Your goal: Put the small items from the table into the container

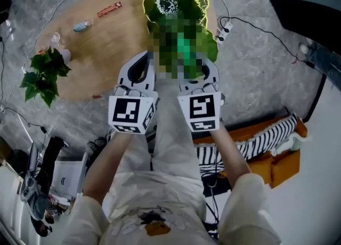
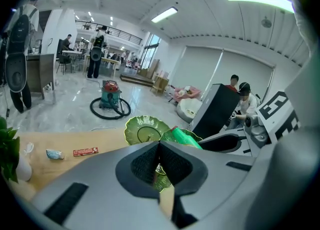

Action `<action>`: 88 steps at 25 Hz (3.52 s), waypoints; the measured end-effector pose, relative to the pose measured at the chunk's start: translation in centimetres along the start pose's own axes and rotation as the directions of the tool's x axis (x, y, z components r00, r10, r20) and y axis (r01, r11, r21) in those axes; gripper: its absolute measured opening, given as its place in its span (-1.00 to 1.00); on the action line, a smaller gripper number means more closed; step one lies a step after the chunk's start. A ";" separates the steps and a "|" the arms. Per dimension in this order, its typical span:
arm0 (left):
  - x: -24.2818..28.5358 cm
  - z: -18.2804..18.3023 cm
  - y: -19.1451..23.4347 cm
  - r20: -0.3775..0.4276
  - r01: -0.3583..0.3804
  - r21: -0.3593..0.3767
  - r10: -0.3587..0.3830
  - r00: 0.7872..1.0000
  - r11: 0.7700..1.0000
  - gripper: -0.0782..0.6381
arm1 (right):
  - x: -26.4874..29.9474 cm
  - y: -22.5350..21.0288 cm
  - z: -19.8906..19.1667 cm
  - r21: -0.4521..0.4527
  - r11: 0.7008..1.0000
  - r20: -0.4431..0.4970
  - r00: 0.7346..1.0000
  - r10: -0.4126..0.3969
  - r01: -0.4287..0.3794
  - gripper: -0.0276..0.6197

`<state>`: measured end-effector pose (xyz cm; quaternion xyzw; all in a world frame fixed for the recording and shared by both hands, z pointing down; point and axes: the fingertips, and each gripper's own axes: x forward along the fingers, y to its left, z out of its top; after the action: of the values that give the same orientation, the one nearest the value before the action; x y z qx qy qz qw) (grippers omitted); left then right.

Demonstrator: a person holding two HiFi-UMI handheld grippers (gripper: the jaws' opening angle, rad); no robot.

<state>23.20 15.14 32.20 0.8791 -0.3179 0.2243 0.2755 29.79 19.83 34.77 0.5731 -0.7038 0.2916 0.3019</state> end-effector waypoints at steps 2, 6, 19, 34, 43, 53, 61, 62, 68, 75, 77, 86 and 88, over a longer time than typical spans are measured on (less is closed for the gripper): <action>0.4 0.0 -0.4 -0.005 0.006 0.005 -0.006 1.000 1.000 -0.78 | 0.1 -0.1 -0.3 -0.010 1.000 -0.003 1.000 -0.001 0.001 -0.42; 0.9 -0.1 -0.8 -0.015 0.015 0.013 -0.015 1.000 1.000 -0.78 | 0.4 -0.2 -1.1 -0.006 1.000 -0.017 1.000 -0.005 0.005 -0.42; 1.0 0.6 -1.2 0.000 0.025 0.015 -0.025 1.000 1.000 -0.78 | -0.5 -0.8 0.6 -0.014 0.999 0.048 0.998 -0.031 0.031 -0.41; -2.1 1.1 3.0 0.046 -0.050 -0.047 0.052 0.998 0.998 -0.78 | 0.4 3.6 5.0 -0.100 0.995 0.118 0.992 0.037 -0.025 -0.41; -5.9 0.1 8.0 0.074 -0.139 -0.120 0.149 0.986 0.983 -0.78 | 2.7 9.5 7.1 -0.199 0.973 0.111 0.984 0.138 -0.115 -0.41; -10.7 -0.7 12.9 0.105 -0.216 -0.191 0.239 0.965 0.957 -0.78 | 5.0 16.2 8.2 -0.265 0.940 0.081 0.966 0.244 -0.215 -0.41; -15.6 -1.7 16.7 0.122 -0.230 -0.211 0.259 0.958 0.950 -0.78 | 5.8 22.1 9.2 -0.291 0.930 0.080 0.963 0.257 -0.224 -0.41; -16.2 -1.7 17.1 0.124 -0.226 -0.210 0.255 0.959 0.951 -0.78 | 5.9 23.0 9.3 -0.295 0.929 0.079 0.963 0.256 -0.223 -0.41; -19.8 -2.4 20.9 0.124 -0.218 -0.207 0.246 0.961 0.954 -0.78 | 6.9 27.5 10.5 -0.293 0.934 0.089 0.967 0.237 -0.202 -0.41; -21.4 -3.2 24.2 0.122 -0.216 -0.197 0.243 0.962 0.956 -0.78 | 8.2 31.1 11.5 -0.331 0.923 0.082 0.968 0.235 -0.196 -0.41; -21.5 -3.2 24.6 0.118 -0.218 -0.200 0.244 0.963 0.955 -0.78 | 8.6 31.5 11.2 -0.327 0.924 0.076 0.969 0.235 -0.199 -0.41; -20.7 -3.5 27.0 0.108 -0.249 -0.248 0.282 0.953 0.936 -0.78 | 12.2 31.8 11.3 -0.346 0.906 0.024 0.963 0.269 -0.244 -0.41; -20.3 -3.7 27.4 0.103 -0.260 -0.261 0.295 0.950 0.930 -0.78 | 13.1 31.8 11.5 -0.355 0.898 0.016 0.959 0.284 -0.260 -0.41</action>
<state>-10.44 8.61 32.79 0.7982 -0.4830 0.1578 0.3237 -4.62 8.36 35.21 0.4160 -0.8271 0.1820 0.3313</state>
